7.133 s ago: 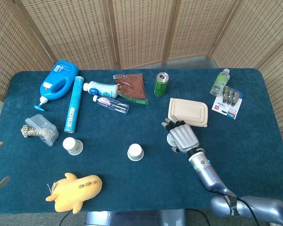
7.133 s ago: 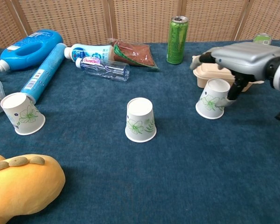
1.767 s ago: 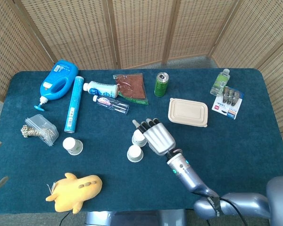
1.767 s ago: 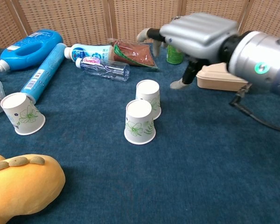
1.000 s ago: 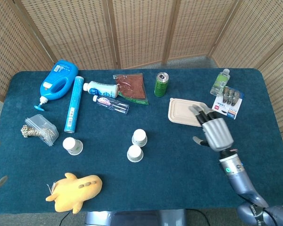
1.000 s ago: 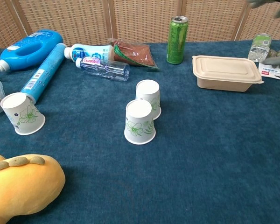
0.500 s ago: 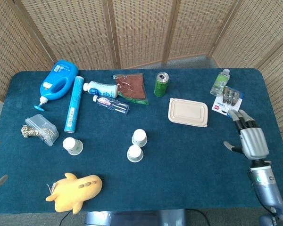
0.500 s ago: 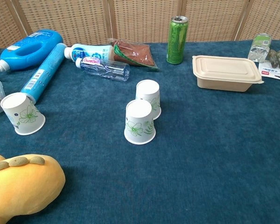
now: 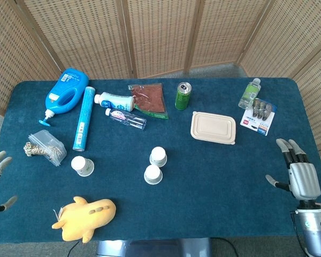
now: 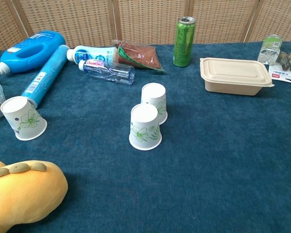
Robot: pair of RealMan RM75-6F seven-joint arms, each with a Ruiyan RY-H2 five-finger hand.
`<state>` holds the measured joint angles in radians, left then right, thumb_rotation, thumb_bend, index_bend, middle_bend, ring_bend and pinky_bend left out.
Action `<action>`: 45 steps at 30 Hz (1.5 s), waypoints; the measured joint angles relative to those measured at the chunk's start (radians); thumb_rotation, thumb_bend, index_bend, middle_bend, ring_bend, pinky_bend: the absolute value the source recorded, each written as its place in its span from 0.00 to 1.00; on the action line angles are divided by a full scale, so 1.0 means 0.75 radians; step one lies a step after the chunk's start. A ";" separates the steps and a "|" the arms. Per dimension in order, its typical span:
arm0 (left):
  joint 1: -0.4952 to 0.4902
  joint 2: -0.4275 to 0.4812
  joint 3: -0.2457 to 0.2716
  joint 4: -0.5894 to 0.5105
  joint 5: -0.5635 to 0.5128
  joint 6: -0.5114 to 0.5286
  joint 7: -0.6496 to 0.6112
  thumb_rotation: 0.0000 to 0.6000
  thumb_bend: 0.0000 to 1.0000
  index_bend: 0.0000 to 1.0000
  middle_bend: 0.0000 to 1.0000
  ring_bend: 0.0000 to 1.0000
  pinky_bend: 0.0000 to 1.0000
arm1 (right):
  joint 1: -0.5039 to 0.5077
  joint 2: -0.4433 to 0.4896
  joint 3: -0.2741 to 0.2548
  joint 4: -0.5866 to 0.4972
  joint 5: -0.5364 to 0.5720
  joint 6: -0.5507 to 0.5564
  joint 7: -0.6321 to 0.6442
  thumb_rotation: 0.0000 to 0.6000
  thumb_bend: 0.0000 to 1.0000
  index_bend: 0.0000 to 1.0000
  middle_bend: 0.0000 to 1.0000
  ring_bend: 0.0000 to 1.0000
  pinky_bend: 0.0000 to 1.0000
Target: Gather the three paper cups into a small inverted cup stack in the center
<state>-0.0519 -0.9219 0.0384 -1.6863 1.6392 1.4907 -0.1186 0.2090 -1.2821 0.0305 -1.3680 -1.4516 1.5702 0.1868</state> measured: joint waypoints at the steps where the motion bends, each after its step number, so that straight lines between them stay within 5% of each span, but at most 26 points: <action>1: -0.013 0.000 -0.003 -0.007 0.003 -0.016 0.017 1.00 0.26 0.00 0.00 0.00 0.00 | -0.010 0.003 -0.001 -0.007 -0.001 0.004 -0.006 1.00 0.03 0.02 0.10 0.06 0.18; 13: -0.218 0.001 -0.062 -0.194 -0.055 -0.325 0.323 1.00 0.26 0.00 0.00 0.00 0.00 | -0.055 0.028 0.019 -0.034 -0.010 -0.022 0.045 1.00 0.05 0.02 0.10 0.06 0.18; 23: -0.388 -0.210 -0.148 -0.245 -0.379 -0.527 0.746 1.00 0.26 0.00 0.00 0.00 0.00 | -0.074 0.043 0.039 -0.054 -0.031 -0.032 0.082 1.00 0.05 0.02 0.10 0.06 0.18; 38: -0.592 -0.466 -0.223 -0.225 -0.910 -0.526 1.267 1.00 0.25 0.00 0.00 0.00 0.01 | -0.088 0.055 0.071 -0.065 -0.029 -0.063 0.130 1.00 0.06 0.02 0.10 0.06 0.18; 41: -0.629 -0.498 -0.218 -0.227 -0.968 -0.495 1.348 1.00 0.26 0.00 0.01 0.00 0.09 | -0.089 0.054 0.076 -0.061 -0.026 -0.070 0.139 1.00 0.06 0.02 0.10 0.06 0.18; 45: -0.666 -0.540 -0.203 -0.228 -1.008 -0.440 1.423 1.00 0.26 0.02 0.16 0.09 0.24 | -0.091 0.054 0.083 -0.060 -0.023 -0.080 0.153 1.00 0.06 0.02 0.10 0.06 0.18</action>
<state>-0.5513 -1.3270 -0.1139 -1.8572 0.8833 1.1604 0.9489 0.1405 -1.2415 0.0925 -1.4132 -1.4689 1.5105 0.3013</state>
